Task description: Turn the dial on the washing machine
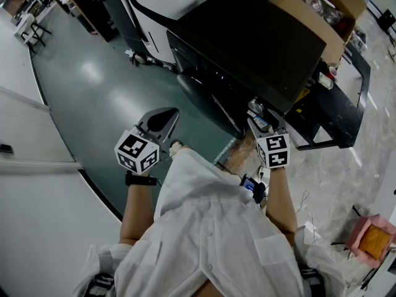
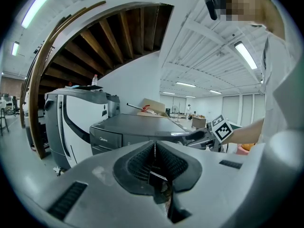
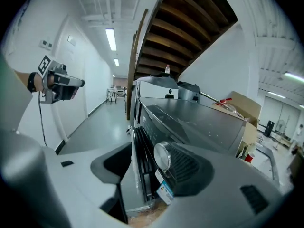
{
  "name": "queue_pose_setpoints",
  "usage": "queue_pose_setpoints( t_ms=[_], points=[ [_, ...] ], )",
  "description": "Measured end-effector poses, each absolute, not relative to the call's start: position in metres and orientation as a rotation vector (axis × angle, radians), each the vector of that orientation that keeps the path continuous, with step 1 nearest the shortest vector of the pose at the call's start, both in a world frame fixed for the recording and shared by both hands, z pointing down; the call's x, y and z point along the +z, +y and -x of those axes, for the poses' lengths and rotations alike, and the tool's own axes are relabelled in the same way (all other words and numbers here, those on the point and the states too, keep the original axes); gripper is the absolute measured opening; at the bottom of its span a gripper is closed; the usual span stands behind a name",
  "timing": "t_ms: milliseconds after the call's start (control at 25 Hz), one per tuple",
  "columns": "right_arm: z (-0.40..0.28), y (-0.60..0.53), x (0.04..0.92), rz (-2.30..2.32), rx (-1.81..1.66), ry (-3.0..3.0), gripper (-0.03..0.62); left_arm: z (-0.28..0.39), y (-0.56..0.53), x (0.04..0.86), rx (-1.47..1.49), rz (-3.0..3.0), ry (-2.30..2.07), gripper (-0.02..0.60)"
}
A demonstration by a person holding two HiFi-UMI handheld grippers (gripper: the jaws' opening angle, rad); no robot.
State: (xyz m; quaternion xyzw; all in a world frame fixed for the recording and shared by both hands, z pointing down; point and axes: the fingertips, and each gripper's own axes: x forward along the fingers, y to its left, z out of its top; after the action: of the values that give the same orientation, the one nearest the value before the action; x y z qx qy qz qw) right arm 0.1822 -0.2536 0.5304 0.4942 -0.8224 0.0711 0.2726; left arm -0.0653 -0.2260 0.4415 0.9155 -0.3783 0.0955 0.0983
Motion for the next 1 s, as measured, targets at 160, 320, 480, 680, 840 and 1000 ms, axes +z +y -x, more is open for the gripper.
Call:
queue_pose_setpoints(
  t_ms=[160,320,480,680,840,1000],
  points=[
    [-0.182,-0.241,0.528,-1.34,0.213,-2.241,0.258,0.068,-0.224,0.44,0.282,-2.702,-1.139,0.017],
    [-0.193,-0.229,0.516,-1.385,0.235,-2.278,0.244,0.068,-0.217,0.438,0.284,-2.698,-1.157,0.017],
    [-0.212,-0.213,0.49,-1.478,0.22,-2.333,0.139,0.063,-0.211,0.436,0.297,-2.708,-1.157,0.017],
    [-0.237,-0.194,0.465,-1.583,0.201,-2.366,0.002,0.059,-0.212,0.427,0.295,-2.731,-1.156,0.017],
    [-0.259,-0.187,0.469,-1.663,0.204,-2.297,0.0,0.053,-0.213,0.423,0.299,-2.753,-1.14,0.017],
    [-0.265,-0.188,0.466,-1.688,0.199,-2.28,0.0,0.053,-0.216,0.422,0.297,-2.756,-1.137,0.017]
  ],
)
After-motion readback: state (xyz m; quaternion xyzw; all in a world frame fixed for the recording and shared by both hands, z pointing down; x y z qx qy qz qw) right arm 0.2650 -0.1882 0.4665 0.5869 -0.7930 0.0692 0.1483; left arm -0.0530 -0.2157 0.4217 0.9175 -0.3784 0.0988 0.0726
